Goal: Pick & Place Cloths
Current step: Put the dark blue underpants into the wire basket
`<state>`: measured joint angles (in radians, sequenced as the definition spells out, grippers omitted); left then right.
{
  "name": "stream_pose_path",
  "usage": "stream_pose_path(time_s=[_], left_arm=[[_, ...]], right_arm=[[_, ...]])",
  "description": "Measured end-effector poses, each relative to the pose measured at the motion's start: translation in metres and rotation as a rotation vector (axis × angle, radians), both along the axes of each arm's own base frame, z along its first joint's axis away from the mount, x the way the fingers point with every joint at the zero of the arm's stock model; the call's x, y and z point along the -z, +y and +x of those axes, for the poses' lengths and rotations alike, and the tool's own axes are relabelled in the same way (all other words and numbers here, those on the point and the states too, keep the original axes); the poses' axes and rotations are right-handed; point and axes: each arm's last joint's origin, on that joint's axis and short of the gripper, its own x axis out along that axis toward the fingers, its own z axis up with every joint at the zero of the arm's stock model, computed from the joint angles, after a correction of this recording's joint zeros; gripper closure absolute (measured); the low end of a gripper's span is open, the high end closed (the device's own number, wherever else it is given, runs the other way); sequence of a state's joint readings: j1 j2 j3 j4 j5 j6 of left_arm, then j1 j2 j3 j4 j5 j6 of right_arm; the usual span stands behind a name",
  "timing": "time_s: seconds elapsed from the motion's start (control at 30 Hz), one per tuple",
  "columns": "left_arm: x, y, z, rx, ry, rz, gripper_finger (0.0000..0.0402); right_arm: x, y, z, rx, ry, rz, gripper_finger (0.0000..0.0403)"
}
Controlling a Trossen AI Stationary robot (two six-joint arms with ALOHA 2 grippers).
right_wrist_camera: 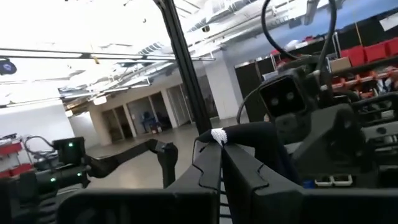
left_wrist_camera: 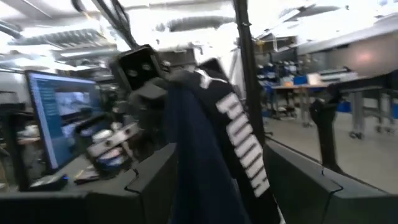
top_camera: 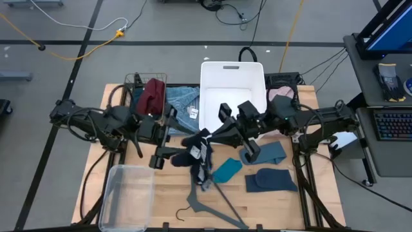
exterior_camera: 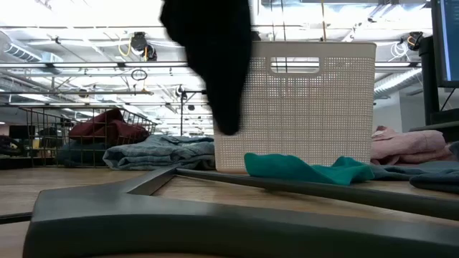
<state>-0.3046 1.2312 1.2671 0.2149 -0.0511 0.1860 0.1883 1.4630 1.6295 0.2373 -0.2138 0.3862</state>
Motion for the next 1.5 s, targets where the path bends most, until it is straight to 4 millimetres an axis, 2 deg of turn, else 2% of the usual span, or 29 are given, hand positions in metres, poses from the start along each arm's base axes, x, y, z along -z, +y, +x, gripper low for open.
stream_pose_path(time_s=[0.27,0.5,0.7,0.9,1.07,1.5], left_arm=[[-0.002,-0.004,0.015,0.023,0.054,0.011,0.0162],[-0.001,0.0,0.024,-0.033,0.061,0.016,0.0162],[-0.002,0.003,0.024,-0.034,0.049,0.024,0.0162],[0.0,0.0,0.024,0.084,0.073,-0.015,0.0162],[0.0,0.0,0.024,0.098,0.078,-0.018,0.0162],[0.003,0.006,0.028,0.082,0.1,-0.019,0.0163]], right_arm=[[0.003,-0.003,0.005,-0.017,0.014,0.013,0.0403],[0.009,0.0,0.011,-0.052,0.042,0.02,0.0403],[0.012,0.001,0.014,-0.082,0.062,0.029,0.0403],[0.012,-0.003,0.014,-0.072,0.066,0.031,0.0403],[0.013,-0.005,0.015,-0.066,0.07,0.033,0.0403],[0.029,-0.006,0.037,-0.089,0.107,0.07,0.0403]])
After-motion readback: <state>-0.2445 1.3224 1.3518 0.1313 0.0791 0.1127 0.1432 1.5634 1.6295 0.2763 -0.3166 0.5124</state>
